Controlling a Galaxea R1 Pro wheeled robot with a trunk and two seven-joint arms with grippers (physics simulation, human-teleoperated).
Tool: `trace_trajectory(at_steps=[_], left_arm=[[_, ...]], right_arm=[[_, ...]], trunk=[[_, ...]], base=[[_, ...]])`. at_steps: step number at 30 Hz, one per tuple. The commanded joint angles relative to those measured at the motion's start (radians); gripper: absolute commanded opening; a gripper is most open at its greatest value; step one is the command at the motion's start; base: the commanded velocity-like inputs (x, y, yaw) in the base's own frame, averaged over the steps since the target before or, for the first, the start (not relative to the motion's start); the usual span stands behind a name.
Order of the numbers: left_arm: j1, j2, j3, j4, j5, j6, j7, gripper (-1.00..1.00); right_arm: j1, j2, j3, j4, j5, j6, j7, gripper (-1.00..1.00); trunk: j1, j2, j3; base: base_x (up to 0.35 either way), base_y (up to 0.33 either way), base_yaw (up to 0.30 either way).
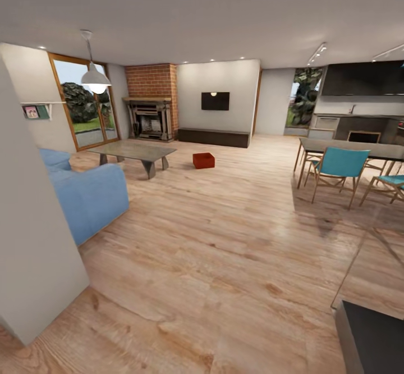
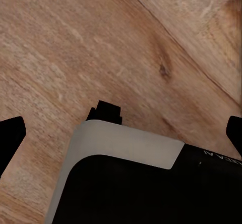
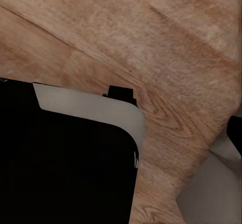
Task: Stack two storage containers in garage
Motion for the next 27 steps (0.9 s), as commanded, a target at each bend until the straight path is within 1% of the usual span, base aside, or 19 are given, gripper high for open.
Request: trace_trajectory(at_steps=[1,27], left_arm=[[-0.001,0.0,-0.005,0.001,0.007,-0.002,0.0,1.0],[-0.001,0.0,-0.005,0.002,0.006,-0.011,0.0,1.0]], right_arm=[[-0.001,0.0,0.005,0.003,0.004,-0.006,0.0,1.0],[-0.002,0.0,0.002,0.003,0.0,-0.007,0.0,1.0]], trunk=[[0.001,0.0,-0.001],[0.001,0.0,-0.001]], base=[[0.322,0.0,0.0],[0.322,0.0,0.0]])
